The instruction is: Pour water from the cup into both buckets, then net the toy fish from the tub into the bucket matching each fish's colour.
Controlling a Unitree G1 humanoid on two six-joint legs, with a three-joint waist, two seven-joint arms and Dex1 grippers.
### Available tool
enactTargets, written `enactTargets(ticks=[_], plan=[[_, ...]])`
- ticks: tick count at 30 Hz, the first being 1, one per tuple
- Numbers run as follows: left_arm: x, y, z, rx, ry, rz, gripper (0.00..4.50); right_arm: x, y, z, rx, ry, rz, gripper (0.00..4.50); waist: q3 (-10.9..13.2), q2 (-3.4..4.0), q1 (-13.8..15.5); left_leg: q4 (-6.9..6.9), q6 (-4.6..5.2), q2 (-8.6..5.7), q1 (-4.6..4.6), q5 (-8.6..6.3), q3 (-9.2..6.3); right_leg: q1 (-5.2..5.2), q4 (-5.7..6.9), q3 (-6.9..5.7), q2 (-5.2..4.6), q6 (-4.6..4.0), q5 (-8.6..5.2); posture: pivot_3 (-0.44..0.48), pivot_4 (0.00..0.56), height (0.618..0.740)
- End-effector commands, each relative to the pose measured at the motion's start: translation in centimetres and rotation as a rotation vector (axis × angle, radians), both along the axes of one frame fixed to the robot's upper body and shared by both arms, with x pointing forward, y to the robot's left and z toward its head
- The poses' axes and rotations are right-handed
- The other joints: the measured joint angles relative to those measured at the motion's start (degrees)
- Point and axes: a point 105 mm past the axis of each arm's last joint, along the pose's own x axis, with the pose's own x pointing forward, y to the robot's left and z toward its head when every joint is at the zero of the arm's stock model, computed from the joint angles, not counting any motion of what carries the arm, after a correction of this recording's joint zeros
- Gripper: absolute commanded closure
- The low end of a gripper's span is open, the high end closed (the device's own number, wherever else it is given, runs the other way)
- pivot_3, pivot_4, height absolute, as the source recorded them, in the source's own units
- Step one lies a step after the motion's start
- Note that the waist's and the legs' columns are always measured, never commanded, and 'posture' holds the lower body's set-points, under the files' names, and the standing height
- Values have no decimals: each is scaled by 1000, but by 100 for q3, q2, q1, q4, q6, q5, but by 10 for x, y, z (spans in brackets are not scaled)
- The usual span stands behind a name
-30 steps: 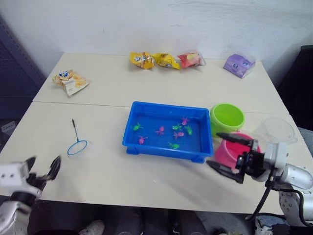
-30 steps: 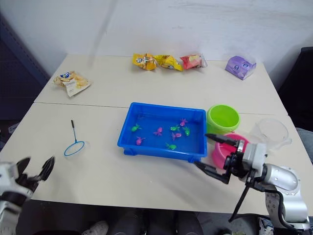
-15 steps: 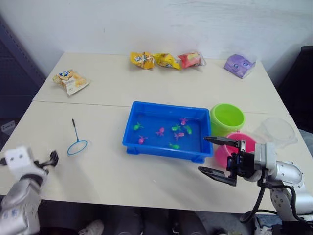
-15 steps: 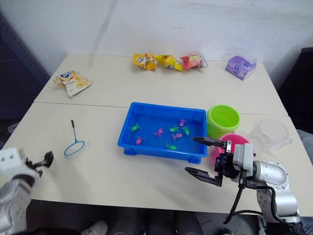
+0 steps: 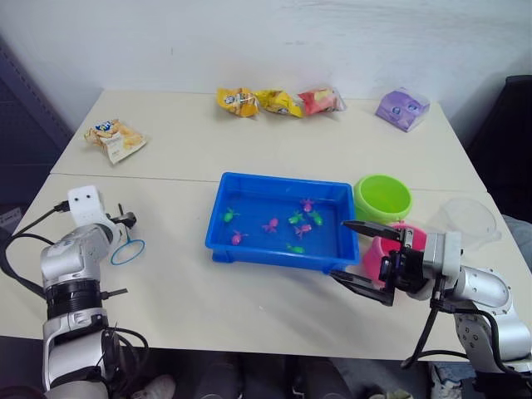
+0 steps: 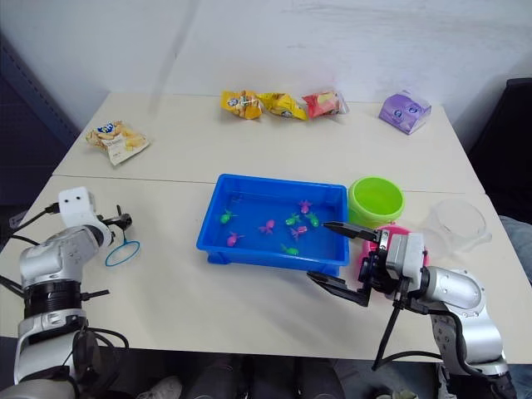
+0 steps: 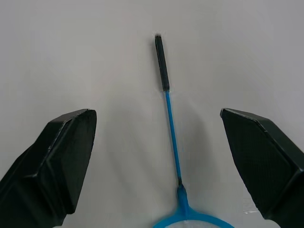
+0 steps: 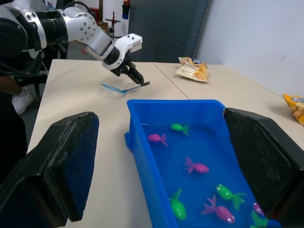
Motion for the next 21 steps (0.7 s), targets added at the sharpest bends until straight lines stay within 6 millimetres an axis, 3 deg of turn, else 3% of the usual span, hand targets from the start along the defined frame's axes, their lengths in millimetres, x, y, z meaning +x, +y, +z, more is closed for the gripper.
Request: enactTargets(ticks=[1, 5, 11, 12, 17, 20, 21], plan=[[1, 2, -8, -26, 44, 2, 0, -3, 0, 2, -53, -62, 14, 55, -1, -1, 8, 2, 0, 0, 0, 0, 0, 0, 5, 0, 0, 0, 0, 0, 150, 740], [-9, -3, -37, -18, 163, -23, 1321, -6, -2, -5, -71, -58, 28, 0, -4, 4, 9, 10, -1, -1, 10, 1, 0, 4, 4, 0, -2, 0, 0, 0, 150, 740], [-28, 1, -51, -104, 143, 75, 3966, -10, -12, -11, -58, -46, -6, 0, -22, 35, -42, 6, -8, 0, 27, 4, 11, 7, 12, 6, -2, 0, 0, 0, 150, 740], [-30, 3, -51, -114, 136, 93, 4248, -10, -13, -12, -58, -44, -9, 0, -23, 36, -49, 5, -9, 1, 31, 4, 13, 7, 16, 8, -2, 0, 0, 0, 150, 740], [-26, 14, -18, -152, 27, 88, 4395, -8, -20, -21, -66, -15, -29, 0, -23, 33, -137, 5, -17, 1, 35, 10, 16, 8, 22, 9, -1, 0, -1, 0, 150, 740], [-8, 11, 30, -139, -215, -10, 4395, -4, -22, -18, -64, -22, -37, 0, -16, 22, -144, 5, -20, 2, 30, 12, 15, 2, 24, 9, -1, 0, -1, 0, 150, 740], [-4, 5, 59, -136, -337, -94, 4395, -1, -21, -12, -50, -31, -47, 0, -12, 14, -133, 6, -22, 2, 27, 13, 13, 0, 24, 6, -1, -1, -1, 0, 150, 740]])
